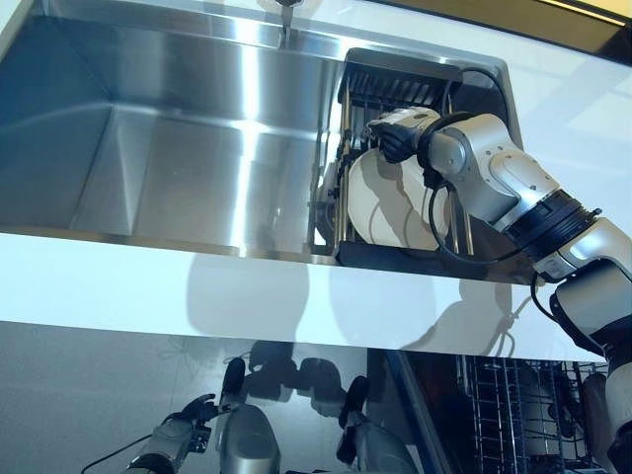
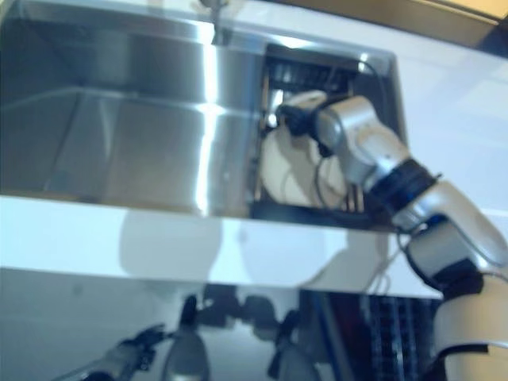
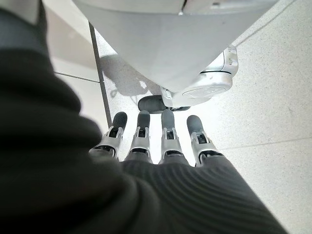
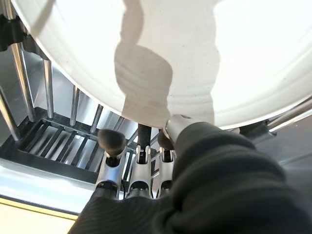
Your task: Take plates into dishwasher
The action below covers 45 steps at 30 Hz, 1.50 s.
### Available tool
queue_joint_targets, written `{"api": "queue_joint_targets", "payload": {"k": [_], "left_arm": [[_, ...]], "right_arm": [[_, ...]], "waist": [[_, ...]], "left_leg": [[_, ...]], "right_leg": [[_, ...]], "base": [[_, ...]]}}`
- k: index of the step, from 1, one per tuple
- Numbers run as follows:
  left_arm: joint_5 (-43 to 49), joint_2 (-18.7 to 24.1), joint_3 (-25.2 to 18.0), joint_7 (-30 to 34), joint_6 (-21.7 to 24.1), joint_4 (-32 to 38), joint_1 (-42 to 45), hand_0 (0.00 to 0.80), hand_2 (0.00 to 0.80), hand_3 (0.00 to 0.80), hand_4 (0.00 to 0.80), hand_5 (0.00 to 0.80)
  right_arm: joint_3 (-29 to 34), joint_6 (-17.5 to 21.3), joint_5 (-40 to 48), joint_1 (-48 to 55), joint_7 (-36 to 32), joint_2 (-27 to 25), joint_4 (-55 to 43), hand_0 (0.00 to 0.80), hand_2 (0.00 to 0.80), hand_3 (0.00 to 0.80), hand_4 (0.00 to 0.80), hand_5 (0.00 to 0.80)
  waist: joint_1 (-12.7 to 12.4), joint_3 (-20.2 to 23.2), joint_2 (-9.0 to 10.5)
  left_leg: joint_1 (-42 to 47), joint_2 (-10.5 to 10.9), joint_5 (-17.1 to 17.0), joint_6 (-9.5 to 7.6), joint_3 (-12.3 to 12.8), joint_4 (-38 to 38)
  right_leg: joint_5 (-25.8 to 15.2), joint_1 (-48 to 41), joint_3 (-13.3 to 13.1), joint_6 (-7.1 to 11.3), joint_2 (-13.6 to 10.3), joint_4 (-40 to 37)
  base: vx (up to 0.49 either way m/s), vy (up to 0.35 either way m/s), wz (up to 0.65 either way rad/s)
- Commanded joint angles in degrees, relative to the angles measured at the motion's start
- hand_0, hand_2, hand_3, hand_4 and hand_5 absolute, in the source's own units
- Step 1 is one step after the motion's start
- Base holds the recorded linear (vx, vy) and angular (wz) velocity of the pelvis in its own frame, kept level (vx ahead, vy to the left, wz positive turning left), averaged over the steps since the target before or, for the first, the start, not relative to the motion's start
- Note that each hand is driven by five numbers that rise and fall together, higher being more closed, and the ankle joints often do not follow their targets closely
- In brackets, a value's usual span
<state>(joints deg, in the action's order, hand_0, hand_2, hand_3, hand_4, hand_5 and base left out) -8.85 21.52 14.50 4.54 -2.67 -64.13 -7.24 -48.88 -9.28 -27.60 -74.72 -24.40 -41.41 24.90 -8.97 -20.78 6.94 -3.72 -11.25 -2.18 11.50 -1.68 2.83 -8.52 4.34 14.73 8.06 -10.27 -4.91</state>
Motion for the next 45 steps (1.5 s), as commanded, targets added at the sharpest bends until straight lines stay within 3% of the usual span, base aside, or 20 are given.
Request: {"api": "queue_joint_targets", "payload": {"k": [1, 11, 18, 20, 26, 33, 34, 35, 40, 45], "left_arm": [[-1.35, 0.19, 2.28, -0.48, -0.22, -2.08, -0.96, 0.0, 0.0, 0.0, 0.0, 0.0], [-1.5, 0.35, 2.53, -0.48, -0.35, -1.98, -0.58, 0.0, 0.0, 0.0, 0.0, 0.0], [-1.82, -0.1, 3.29, -0.75, -1.25, -1.57, -0.43, 0.0, 0.0, 0.0, 0.0, 0.0], [-2.19, -0.31, 3.63, -0.6, -1.7, -1.36, -0.5, 0.0, 0.0, 0.0, 0.0, 0.0], [-4.24, -0.95, 4.1, -0.97, -1.14, -1.13, -0.48, 0.0, 0.0, 0.0, 0.0, 0.0], [-5.12, -0.85, 4.95, -1.28, -0.9, -0.32, -0.85, 0.0, 0.0, 0.0, 0.0, 0.0], [-4.72, -0.78, 4.63, -1.31, -1.08, -0.23, -0.51, 0.0, 0.0, 0.0, 0.0, 0.0], [-4.56, -0.63, 4.47, -1.19, -0.94, -0.38, -0.31, 0.0, 0.0, 0.0, 0.0, 0.0], [-4.0, 0.03, 3.91, -0.48, -0.23, -0.49, -0.47, 0.0, 0.0, 0.0, 0.0, 0.0], [-4.07, -0.14, 4.13, -0.52, 0.37, -0.36, -1.32, 0.0, 0.0, 0.0, 0.0, 0.0]], "right_arm": [[-3.1, 0.1, -1.1, -5.37, 2.9, -4.6, 1.57, 0.8, 0.8, 0.8, 0.8, 0.8], [-4.41, 0.82, -5.18, -7.86, 9.75, -6.88, 1.71, 0.8, 0.8, 0.8, 0.8, 0.8], [-3.25, -1.55, -7.7, -9.38, 17.74, -8.62, 0.9, 0.8, 0.8, 0.8, 0.8, 0.8], [-2.34, -3.92, -7.09, -9.26, 19.34, -8.92, 0.1, 0.8, 0.8, 0.8, 0.8, 0.8], [-1.42, -8.45, -4.84, -9.79, 20.26, -7.75, 1.21, 0.8, 0.8, 0.8, 0.8, 0.8], [-4.28, -7.1, 3.47, -12.08, 17.63, -7.66, 4.84, 0.8, 0.8, 0.8, 0.8, 0.8], [-4.34, -6.92, 6.33, -11.08, 14.64, -7.43, 5.02, 0.712, 0.712, 0.712, 0.712, 0.712], [-4.4, -6.93, 7.95, -10.41, 12.9, -7.18, 5.1, 0.0, 0.0, 0.0, 0.0, 0.0], [-4.49, -4.53, 9.5, -7.81, 7.55, -5.59, 6.16, 0.0, 0.0, 0.0, 0.0, 0.0], [-4.33, -2.65, 10.42, -6.57, 6.33, -3.95, 8.53, 0.0, 0.0, 0.0, 0.0, 0.0]], "waist": [[0.26, -0.02, 1.16], [0.7, 1.33, 1.45], [1.06, 2.81, 1.37], [1.19, 3.09, 1.11], [0.97, 2.74, 0.24], [0.0, 1.36, -0.67], [-0.17, 1.22, -0.63], [-0.23, 1.14, -0.64], [-0.47, 0.23, -0.64], [-0.8, -0.87, -0.62]], "left_leg": [[-1.58, 2.05, -3.27, -4.4, 2.18, 2.17], [-0.83, 2.13, -2.91, -4.57, 2.42, 2.17], [-0.28, 2.27, -2.47, -4.73, 2.3, 2.17], [-0.22, 2.41, -2.33, -4.82, 2.14, 2.17], [-0.9, 2.56, -2.39, -4.77, 1.81, 2.17], [-3.07, 3.31, -2.86, -4.86, 0.84, 2.17], [-2.87, 3.53, -2.77, -4.95, 0.73, 2.17], [-2.72, 3.55, -2.79, -4.92, 0.78, 2.17], [-2.6, 3.58, -2.88, -4.9, 1.01, 2.17], [-3.16, 3.4, -3.15, -4.71, 0.94, 2.17]], "right_leg": [[1.96, -2.37, -0.96, 2.42, -2.87, -0.09], [2.0, -2.86, -1.02, 2.57, -2.77, -0.09], [2.26, -3.38, -1.3, 2.75, -2.62, -0.09], [2.36, -3.43, -1.4, 2.74, -2.61, -0.09], [2.27, -2.57, -1.76, 2.68, -2.64, -0.09], [1.92, -1.13, -0.92, 2.59, -3.13, -0.09], [1.9, -1.36, -0.65, 2.55, -3.35, -0.09], [1.8, -1.46, -0.41, 2.57, -3.53, -0.09], [1.59, -1.42, -0.14, 2.56, -3.92, -0.09], [1.37, -0.77, -0.01, 2.61, -4.01, -0.05]], "base": [[0.0, 0.0, 0.0], [0.0, 0.0, 0.0], [0.0, 0.0, 0.0], [0.0, 0.0, 0.0], [-0.025, 0.024, 0.0], [-0.076, 0.021, 0.03], [0.017, 0.019, 0.05], [0.022, 0.017, 0.03], [0.003, 0.003, 0.01], [-0.016, -0.005, 0.05]]}}
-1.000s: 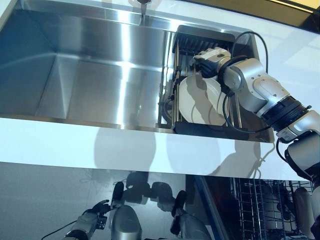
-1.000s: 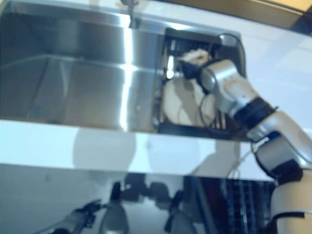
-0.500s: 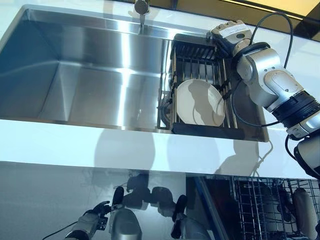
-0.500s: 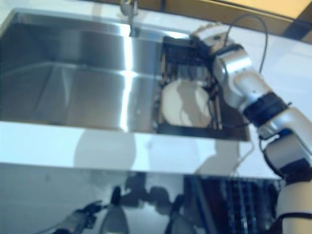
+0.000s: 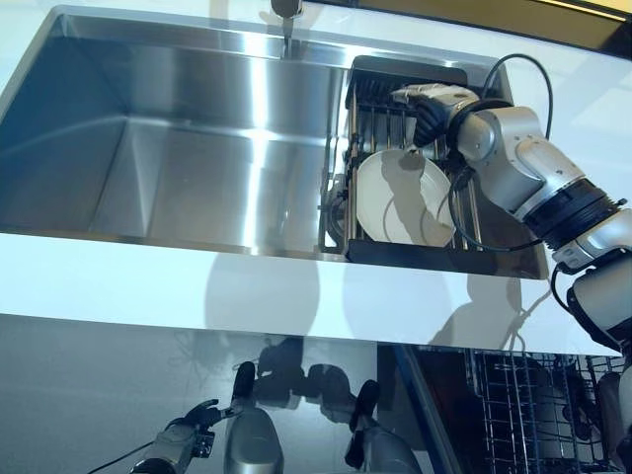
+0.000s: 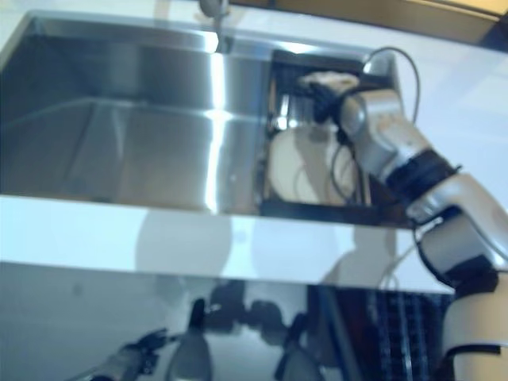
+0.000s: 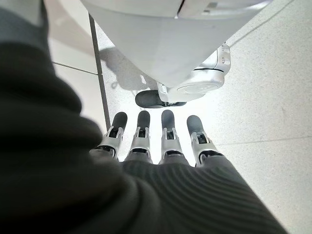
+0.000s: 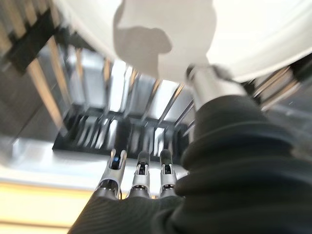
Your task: Take plates into dishwasher
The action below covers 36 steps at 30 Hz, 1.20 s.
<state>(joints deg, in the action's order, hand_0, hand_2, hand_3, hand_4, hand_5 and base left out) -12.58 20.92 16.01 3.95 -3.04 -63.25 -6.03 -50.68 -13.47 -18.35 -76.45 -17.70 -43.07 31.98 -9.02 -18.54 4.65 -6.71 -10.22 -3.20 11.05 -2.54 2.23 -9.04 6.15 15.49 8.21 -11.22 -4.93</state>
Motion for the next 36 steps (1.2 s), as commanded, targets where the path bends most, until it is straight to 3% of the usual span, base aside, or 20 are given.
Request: {"api": "queue_joint_targets", "payload": {"k": [1, 23, 25, 26, 36], "left_arm": [[-0.25, 0.44, 2.61, 0.02, 0.65, -1.04, -2.65, 0.0, 0.0, 0.0, 0.0, 0.0], [1.24, 1.05, 0.75, -0.16, 0.14, -1.99, -4.12, 0.0, 0.0, 0.0, 0.0, 0.0], [1.12, 1.22, 0.7, 0.02, 0.21, -2.32, -4.3, 0.0, 0.0, 0.0, 0.0, 0.0], [0.89, 1.23, 0.81, 0.01, 0.38, -2.56, -4.36, 0.0, 0.0, 0.0, 0.0, 0.0], [-0.04, 1.17, 1.4, -0.36, 0.44, -2.33, -4.57, 0.0, 0.0, 0.0, 0.0, 0.0]], "right_arm": [[-2.38, 1.94, 1.11, -4.49, -0.84, -2.08, 1.7, 0.0, 0.0, 0.0, 0.0, 0.0], [-3.63, 4.97, -5.95, -0.71, -12.6, -0.95, 0.47, 0.0, 0.0, 0.0, 0.0, 0.0], [-3.91, 5.84, -7.42, -0.93, -12.07, -0.71, 0.32, 0.7, 0.7, 0.7, 0.7, 0.7], [-3.92, 6.26, -9.12, -1.01, -12.27, -0.43, 0.14, 0.8, 0.8, 0.8, 0.8, 0.8], [-5.26, 7.0, -19.5, -4.11, -6.39, -1.27, 0.24, 0.8, 0.8, 0.8, 0.8, 0.8]], "waist": [[-0.81, -3.34, 1.69], [-0.5, -5.07, 3.13], [-0.44, -5.16, 3.15], [-0.41, -5.19, 3.14], [-0.61, -5.55, 3.09]], "left_leg": [[-0.24, 2.32, -2.18, -4.22, 1.81, 2.77], [0.2, 1.95, -2.66, -4.2, 2.67, 2.77], [0.15, 1.97, -2.72, -4.19, 2.73, 2.77], [0.12, 1.96, -2.77, -4.16, 2.77, 2.77], [-0.53, 1.95, -2.95, -4.27, 2.85, 2.77]], "right_leg": [[1.85, -2.48, -0.69, 2.48, -3.1, 0.04], [1.43, -2.43, -0.83, 2.73, -2.87, 0.11], [1.37, -2.39, -0.87, 2.74, -2.81, 0.08], [1.35, -2.36, -0.93, 2.78, -2.81, 0.05], [1.24, -1.87, -1.03, 2.92, -2.59, -0.07]], "base": [[-0.02, -0.008, 0.05], [-0.002, -0.001, 0.01], [0.0, 0.0, 0.0], [0.0, 0.0, 0.0], [0.0, 0.0, 0.0]]}}
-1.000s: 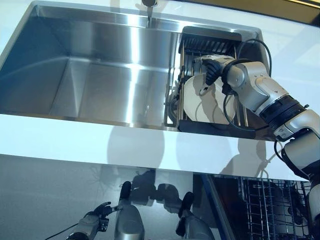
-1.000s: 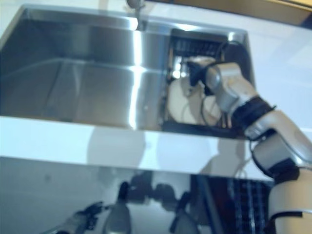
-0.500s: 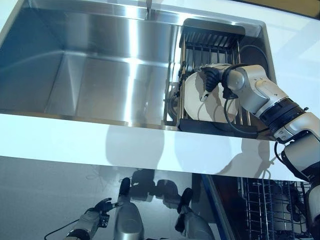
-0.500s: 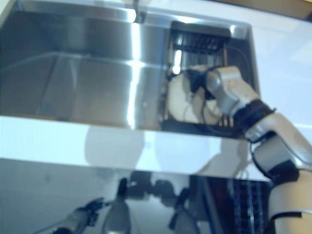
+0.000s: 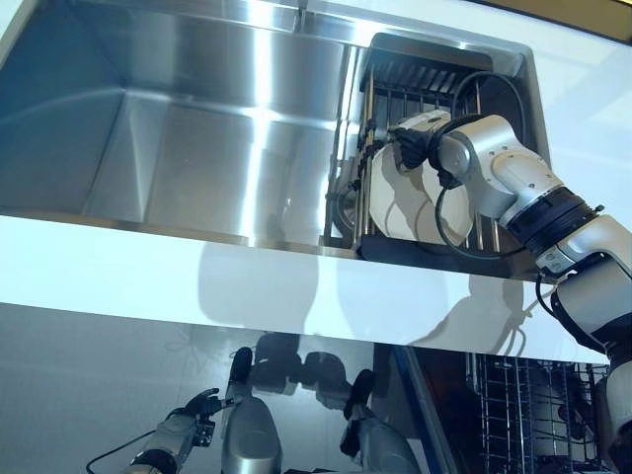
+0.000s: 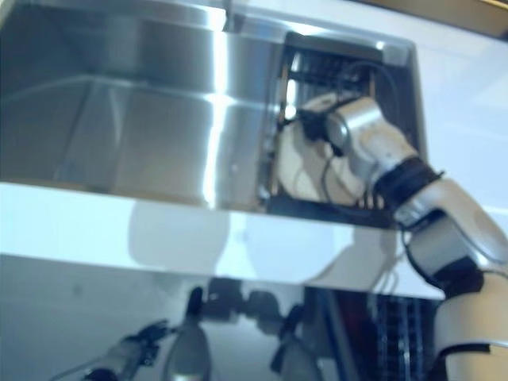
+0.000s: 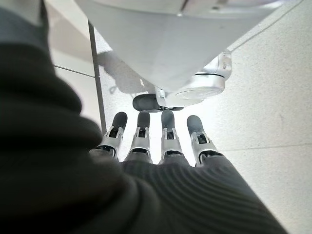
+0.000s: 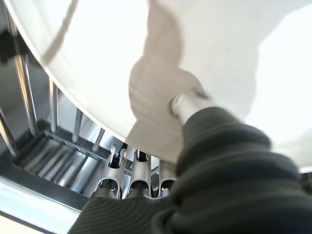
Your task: Take plates into dishwasher
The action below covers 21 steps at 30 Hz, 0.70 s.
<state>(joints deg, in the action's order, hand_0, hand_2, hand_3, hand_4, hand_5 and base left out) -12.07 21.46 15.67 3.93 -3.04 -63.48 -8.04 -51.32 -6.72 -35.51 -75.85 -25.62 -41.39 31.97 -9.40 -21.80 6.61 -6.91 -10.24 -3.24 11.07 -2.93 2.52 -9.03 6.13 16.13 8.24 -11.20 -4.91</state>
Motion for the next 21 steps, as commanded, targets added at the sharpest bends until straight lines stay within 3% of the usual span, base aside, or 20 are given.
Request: {"api": "queue_joint_targets", "payload": {"k": [1, 15, 21], "left_arm": [[-0.57, 0.63, 1.69, -0.34, 0.32, -2.03, -2.61, 0.0, 0.0, 0.0, 0.0, 0.0], [-1.49, -0.12, 2.43, -1.07, 0.13, -1.74, -2.73, 0.0, 0.0, 0.0, 0.0, 0.0], [-2.15, -0.42, 2.93, -1.16, 0.02, -1.85, -2.81, 0.0, 0.0, 0.0, 0.0, 0.0]], "right_arm": [[-4.55, 0.27, -2.57, -4.82, 2.24, -3.02, 0.27, 0.8, 0.8, 0.8, 0.8, 0.8], [-3.07, -4.07, -6.37, -6.43, 13.06, -4.71, -1.23, 0.8, 0.8, 0.8, 0.8, 0.8], [-1.86, -8.97, -5.65, -7.12, 20.84, -5.31, -1.08, 0.8, 0.8, 0.8, 0.8, 0.8]], "waist": [[-0.21, -2.3, 1.12], [0.05, -2.19, 0.8], [0.17, -1.92, 0.54]], "left_leg": [[-0.36, 2.0, -2.91, -4.33, 3.2, 2.48], [-0.19, 2.48, -2.46, -4.89, 3.01, 2.48], [-0.31, 2.52, -2.27, -5.0, 2.9, 2.48]], "right_leg": [[1.24, -1.83, -1.69, 2.89, -2.62, -0.09], [1.43, -1.72, -1.88, 2.93, -2.73, 0.15], [1.51, -1.56, -2.07, 3.0, -2.58, 0.08]], "base": [[0.0, 0.0, 0.0], [0.0, 0.0, 0.0], [0.0, 0.0, 0.0]]}}
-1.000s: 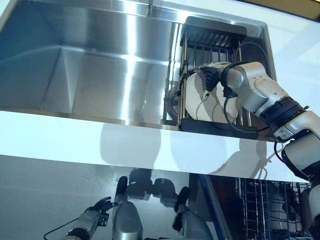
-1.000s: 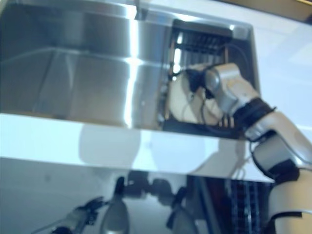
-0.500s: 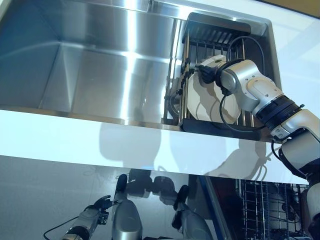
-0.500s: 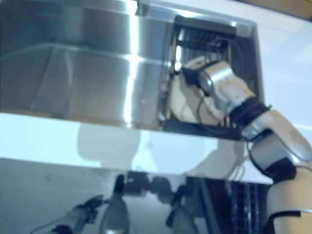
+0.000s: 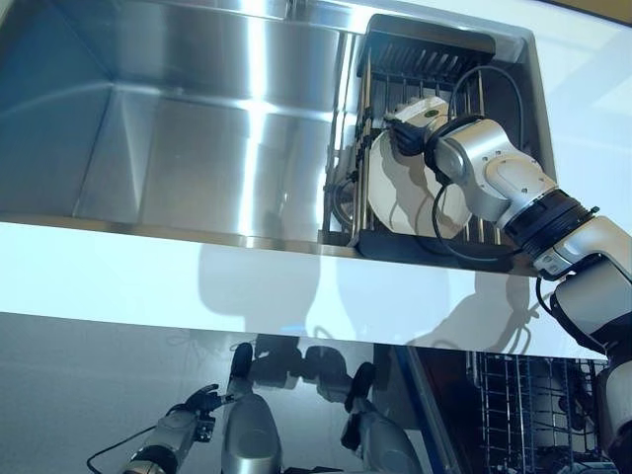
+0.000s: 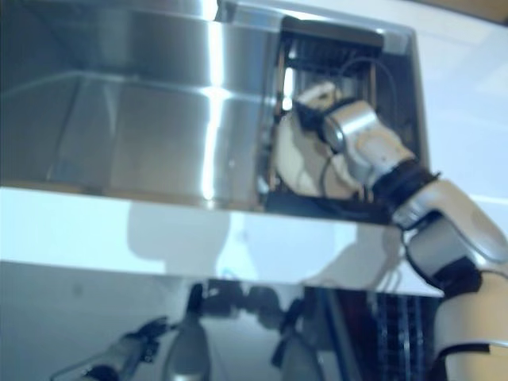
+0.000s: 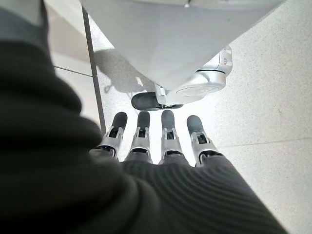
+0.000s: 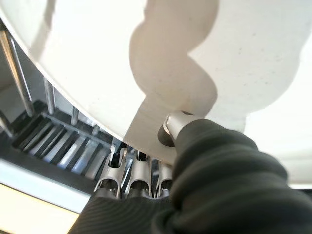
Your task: Take plates into dishwasher
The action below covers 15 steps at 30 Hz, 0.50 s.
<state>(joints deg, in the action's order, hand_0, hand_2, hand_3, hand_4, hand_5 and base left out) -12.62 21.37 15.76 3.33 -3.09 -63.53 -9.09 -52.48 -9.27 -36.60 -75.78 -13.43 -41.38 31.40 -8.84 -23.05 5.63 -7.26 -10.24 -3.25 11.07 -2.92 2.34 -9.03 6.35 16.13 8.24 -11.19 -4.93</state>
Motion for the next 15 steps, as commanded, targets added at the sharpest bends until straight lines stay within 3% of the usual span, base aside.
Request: {"api": "queue_joint_targets", "payload": {"k": [1, 6, 15], "left_arm": [[-1.69, -0.44, 2.86, -0.58, 0.15, -1.88, -1.72, 0.0, 0.0, 0.0, 0.0, 0.0], [-2.4, -1.04, 3.37, -0.92, 0.53, -1.72, -1.32, 0.0, 0.0, 0.0, 0.0, 0.0], [-3.16, -1.0, 3.87, -1.26, 0.26, -0.83, -0.79, 0.0, 0.0, 0.0, 0.0, 0.0]], "right_arm": [[-0.56, -7.29, -3.77, -7.25, 10.05, -5.59, -0.42, 0.8, 0.8, 0.8, 0.8, 0.8], [0.51, -12.27, -0.79, -8.42, 15.18, -6.31, 0.37, 0.8, 0.8, 0.8, 0.8, 0.8], [-0.43, -15.15, 1.78, -11.55, 20.76, -7.75, 2.81, 0.8, 0.8, 0.8, 0.8, 0.8]], "waist": [[-0.37, -0.63, 1.48], [-0.41, -0.62, 0.87], [-0.5, -0.49, 0.35]], "left_leg": [[0.01, 2.56, -2.25, -5.01, 2.84, 2.66], [-0.35, 2.75, -2.16, -5.1, 2.82, 2.66], [-0.64, 3.11, -1.98, -5.16, 2.44, 2.66]], "right_leg": [[1.53, -1.77, -2.11, 2.99, -2.57, 0.07], [1.54, -1.44, -2.37, 2.96, -2.55, -0.07], [1.65, -1.16, -2.42, 3.0, -2.72, 0.04]], "base": [[0.0, 0.0, 0.0], [0.0, 0.0, 0.0], [-0.011, 0.01, 0.0]]}}
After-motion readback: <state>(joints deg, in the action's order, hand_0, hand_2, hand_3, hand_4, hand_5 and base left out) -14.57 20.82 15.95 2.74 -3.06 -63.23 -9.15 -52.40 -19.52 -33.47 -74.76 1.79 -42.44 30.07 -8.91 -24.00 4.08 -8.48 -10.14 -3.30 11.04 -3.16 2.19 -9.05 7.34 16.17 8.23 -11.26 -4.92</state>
